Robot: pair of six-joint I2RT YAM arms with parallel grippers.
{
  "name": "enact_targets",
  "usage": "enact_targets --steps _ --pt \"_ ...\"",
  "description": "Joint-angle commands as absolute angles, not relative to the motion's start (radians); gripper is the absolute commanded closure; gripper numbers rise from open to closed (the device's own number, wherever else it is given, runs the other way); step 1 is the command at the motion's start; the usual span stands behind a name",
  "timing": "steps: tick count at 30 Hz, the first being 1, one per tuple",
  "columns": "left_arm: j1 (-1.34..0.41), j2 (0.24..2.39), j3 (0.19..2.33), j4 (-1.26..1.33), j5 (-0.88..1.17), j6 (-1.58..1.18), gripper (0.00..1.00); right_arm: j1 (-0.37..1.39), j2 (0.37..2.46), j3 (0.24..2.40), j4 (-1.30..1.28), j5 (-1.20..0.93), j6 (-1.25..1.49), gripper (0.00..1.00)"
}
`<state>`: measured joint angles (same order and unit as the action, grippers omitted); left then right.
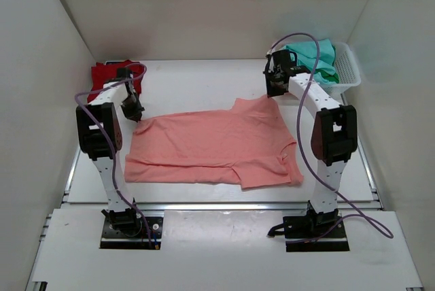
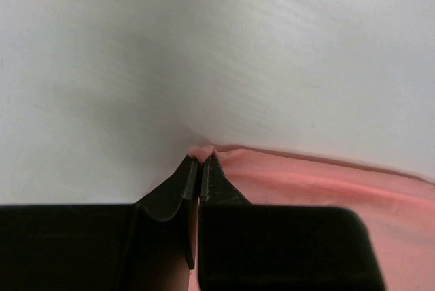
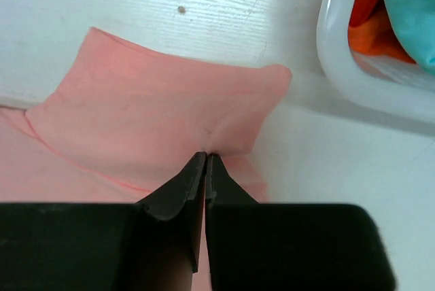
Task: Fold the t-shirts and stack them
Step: Grap the side of the flattened tshirt furthest away from the robot with both arms, then fold the other side of the tshirt into a rectangle
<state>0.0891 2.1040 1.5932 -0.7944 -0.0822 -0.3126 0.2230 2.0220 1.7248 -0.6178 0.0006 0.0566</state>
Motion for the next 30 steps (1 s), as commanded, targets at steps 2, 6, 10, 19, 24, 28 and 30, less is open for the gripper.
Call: enact_targets --steps 2,6,10,19,24,28,30 --pt "0.097 1.968 1.529 -0.753 -0.048 -0.288 1.0 0.221 1.896 1.614 -0.523 -0.02 0.083 0.99" --pt "0.094 1.91 1.491 -0.739 -0.026 -0.279 1.0 0.232 1.827 1.53 -0.5 -0.029 0.098 1.0" --pt "0.107 1.843 1.442 -0.718 -0.021 -0.27 1.0 0.226 1.729 1.399 -0.459 -0.058 0.113 1.0" --pt "0.098 1.654 1.26 -0.637 -0.041 -0.183 1.0 0.236 1.537 1.158 -0.411 -0.087 0.137 1.0" --pt "0.087 1.553 1.126 -0.577 -0.066 -0.166 1.0 0.242 1.436 1.068 -0.42 -0.089 0.137 1.0" --pt "0.086 1.471 1.054 -0.555 -0.086 -0.153 1.0 0.227 1.37 0.994 -0.42 -0.107 0.144 1.0" --pt "0.086 1.439 1.008 -0.542 -0.107 -0.155 1.0 0.219 1.329 0.959 -0.414 -0.115 0.146 1.0"
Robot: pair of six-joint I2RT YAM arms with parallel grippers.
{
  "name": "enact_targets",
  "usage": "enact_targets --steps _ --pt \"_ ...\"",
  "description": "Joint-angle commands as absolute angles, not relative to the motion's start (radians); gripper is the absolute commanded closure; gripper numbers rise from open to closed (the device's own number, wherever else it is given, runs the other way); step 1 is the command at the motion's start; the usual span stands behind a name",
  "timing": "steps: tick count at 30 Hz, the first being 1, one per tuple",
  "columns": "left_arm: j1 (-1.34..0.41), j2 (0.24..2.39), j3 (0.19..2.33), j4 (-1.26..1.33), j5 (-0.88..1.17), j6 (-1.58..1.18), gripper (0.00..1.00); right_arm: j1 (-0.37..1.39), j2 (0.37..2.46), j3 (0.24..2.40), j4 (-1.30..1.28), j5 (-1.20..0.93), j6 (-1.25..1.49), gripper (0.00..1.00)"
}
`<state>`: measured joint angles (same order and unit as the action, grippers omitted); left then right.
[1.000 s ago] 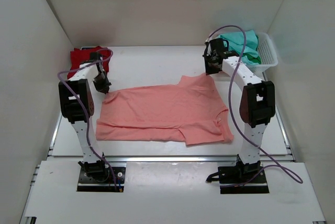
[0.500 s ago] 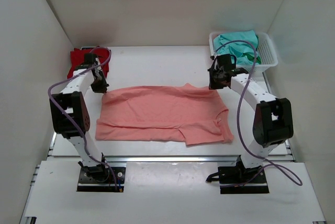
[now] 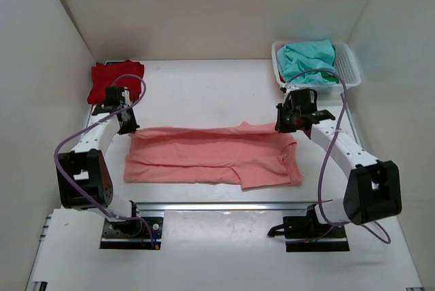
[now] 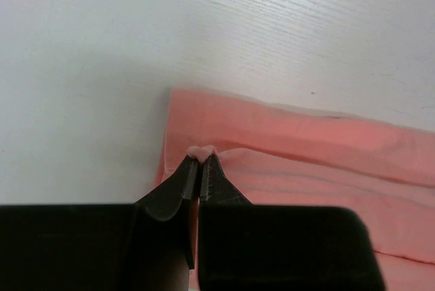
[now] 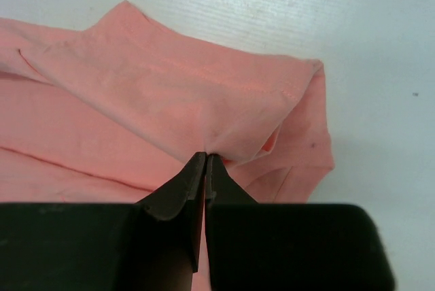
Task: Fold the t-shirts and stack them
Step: Fold the other side of the tshirt into a rectangle
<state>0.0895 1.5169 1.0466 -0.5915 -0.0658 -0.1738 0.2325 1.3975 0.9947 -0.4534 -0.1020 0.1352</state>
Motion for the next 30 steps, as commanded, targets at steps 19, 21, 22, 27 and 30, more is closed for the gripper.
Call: enact_targets --steps 19,21,22,27,30 --pt "0.066 1.243 0.778 -0.512 -0.17 -0.144 1.0 0.229 1.131 0.735 -0.41 -0.138 0.183 1.0" --pt "0.063 1.232 0.769 -0.512 -0.179 -0.15 1.0 0.226 1.12 0.72 -0.41 -0.134 0.186 1.0" --pt "0.066 1.226 0.759 -0.514 -0.179 -0.149 1.0 0.225 1.114 0.712 -0.414 -0.136 0.186 1.0" --pt "0.074 1.218 0.743 -0.523 -0.196 -0.156 1.0 0.233 1.072 0.669 -0.408 -0.144 0.205 1.0" --pt "0.063 1.209 0.732 -0.525 -0.207 -0.163 1.0 0.23 1.049 0.646 -0.408 -0.141 0.202 1.0"
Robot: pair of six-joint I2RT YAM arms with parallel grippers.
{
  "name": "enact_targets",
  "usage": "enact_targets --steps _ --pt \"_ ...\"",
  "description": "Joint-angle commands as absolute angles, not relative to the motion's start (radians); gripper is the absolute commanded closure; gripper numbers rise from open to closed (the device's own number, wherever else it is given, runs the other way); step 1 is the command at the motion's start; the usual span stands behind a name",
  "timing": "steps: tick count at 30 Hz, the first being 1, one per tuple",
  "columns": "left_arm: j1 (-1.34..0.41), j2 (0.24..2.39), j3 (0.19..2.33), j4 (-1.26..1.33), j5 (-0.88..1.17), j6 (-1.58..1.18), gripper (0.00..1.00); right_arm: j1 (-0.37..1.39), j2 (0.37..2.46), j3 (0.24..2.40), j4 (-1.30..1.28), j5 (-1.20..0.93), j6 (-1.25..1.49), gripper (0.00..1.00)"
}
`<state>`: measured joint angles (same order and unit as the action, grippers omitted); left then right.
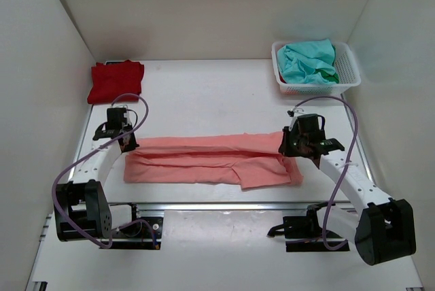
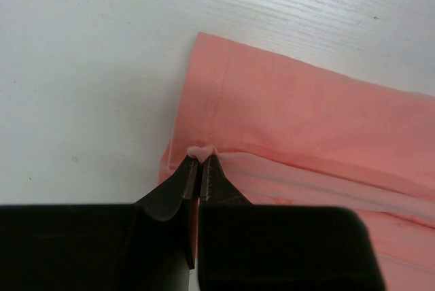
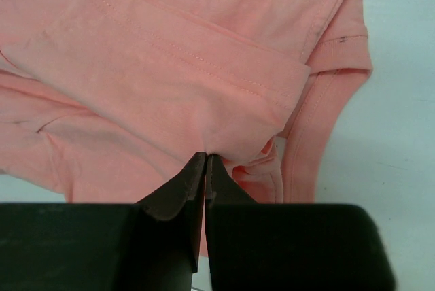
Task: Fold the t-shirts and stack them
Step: Fold the other side of the tshirt into a rectangle
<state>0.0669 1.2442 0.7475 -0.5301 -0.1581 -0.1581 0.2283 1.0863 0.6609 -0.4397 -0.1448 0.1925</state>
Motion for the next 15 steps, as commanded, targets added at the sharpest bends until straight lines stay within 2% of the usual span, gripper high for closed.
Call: enact_targets --steps 1,2,3,4,5,6,8,11,15 --pt "0.066 1.21 0.73 -0.529 -0.207 -0.164 1.0 0.235 1.043 0.637 -0.414 -0.143 0.202 0.99" --pt "0.075 1.21 0.729 -0.531 -0.207 -0.166 0.98 0.23 1.037 0.627 -0.405 -0.15 0.204 1.0" --pt "0.074 1.209 0.73 -0.535 -0.215 -0.172 0.89 0.23 1.031 0.624 -0.4 -0.144 0.206 1.0" --pt "0.072 1.21 0.727 -0.538 -0.227 -0.17 0.7 0.238 1.025 0.615 -0.405 -0.155 0.209 1.0" --pt "0.072 1.21 0.727 -0.552 -0.236 -0.188 0.6 0.23 1.022 0.603 -0.396 -0.158 0.207 1.0" --pt "0.078 1.204 0.729 -0.551 -0.251 -0.202 0.45 0.232 1.014 0.595 -0.402 -0.158 0.21 1.0" --pt "0.087 1.201 0.732 -0.561 -0.273 -0.235 0.33 0.235 1.006 0.583 -0.388 -0.16 0.216 1.0" --pt "0.084 1.175 0.739 -0.555 -0.284 -0.267 0.23 0.241 0.993 0.555 -0.385 -0.164 0.228 1.0" --pt "0.078 1.158 0.758 -0.558 -0.223 -0.293 0.23 0.245 0.977 0.534 -0.394 -0.163 0.23 1.0"
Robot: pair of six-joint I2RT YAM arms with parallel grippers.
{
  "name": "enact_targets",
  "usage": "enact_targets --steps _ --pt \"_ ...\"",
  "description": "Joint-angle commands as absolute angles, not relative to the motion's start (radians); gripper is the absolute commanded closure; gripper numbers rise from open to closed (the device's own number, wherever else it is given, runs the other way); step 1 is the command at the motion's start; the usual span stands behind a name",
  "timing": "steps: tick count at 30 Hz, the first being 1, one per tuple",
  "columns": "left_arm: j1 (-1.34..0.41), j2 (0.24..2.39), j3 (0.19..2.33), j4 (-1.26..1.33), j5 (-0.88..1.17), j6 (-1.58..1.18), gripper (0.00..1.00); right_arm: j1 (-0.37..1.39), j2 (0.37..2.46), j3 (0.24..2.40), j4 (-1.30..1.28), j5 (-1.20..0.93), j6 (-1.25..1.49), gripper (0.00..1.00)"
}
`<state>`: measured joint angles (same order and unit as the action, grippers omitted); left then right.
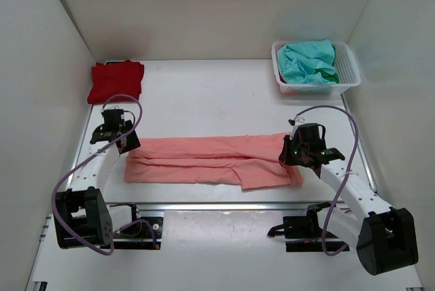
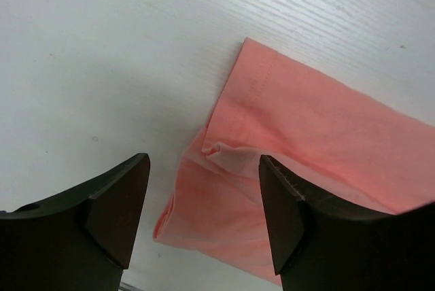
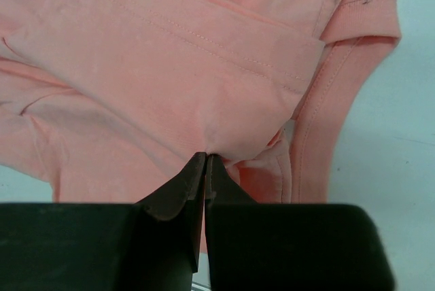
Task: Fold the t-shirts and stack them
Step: Fold the other side of the tshirt into a rectangle
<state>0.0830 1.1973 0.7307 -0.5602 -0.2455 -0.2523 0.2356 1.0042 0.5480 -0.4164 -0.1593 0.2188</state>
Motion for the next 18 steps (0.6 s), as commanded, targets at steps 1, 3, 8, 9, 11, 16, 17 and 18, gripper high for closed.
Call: enact_targets --steps 1,3,8,9,11,16,17,18 --pt "0.077 1.163 0.765 -0.554 -0.219 -0.298 0.24 0.235 0.973 0.526 -0.397 -0.169 0.226 1.0" --pt "0.06 1.173 0.778 -0.545 -0.196 -0.301 0.25 0.241 0.966 0.514 -0.422 -0.163 0.238 1.0" --pt "0.034 1.216 0.807 -0.52 -0.115 -0.313 0.3 0.265 0.954 0.546 -0.523 -0.051 0.314 0.75" --pt "0.012 1.229 0.822 -0.52 -0.117 -0.314 0.3 0.244 0.965 0.569 -0.537 -0.063 0.34 0.7" --pt "-0.023 1.284 0.853 -0.531 -0.114 -0.302 0.3 0.215 0.988 0.607 -0.557 -0.046 0.37 0.65" --pt "-0.144 1.428 0.928 -0.587 -0.136 -0.31 0.34 0.245 1.138 0.722 -0.586 0.0 0.414 0.71" --pt "-0.158 1.471 0.925 -0.594 -0.138 -0.317 0.35 0.264 1.163 0.736 -0.591 -0.003 0.416 0.73" --pt "-0.175 1.492 0.952 -0.606 -0.14 -0.333 0.35 0.279 1.204 0.759 -0.601 -0.003 0.429 0.75"
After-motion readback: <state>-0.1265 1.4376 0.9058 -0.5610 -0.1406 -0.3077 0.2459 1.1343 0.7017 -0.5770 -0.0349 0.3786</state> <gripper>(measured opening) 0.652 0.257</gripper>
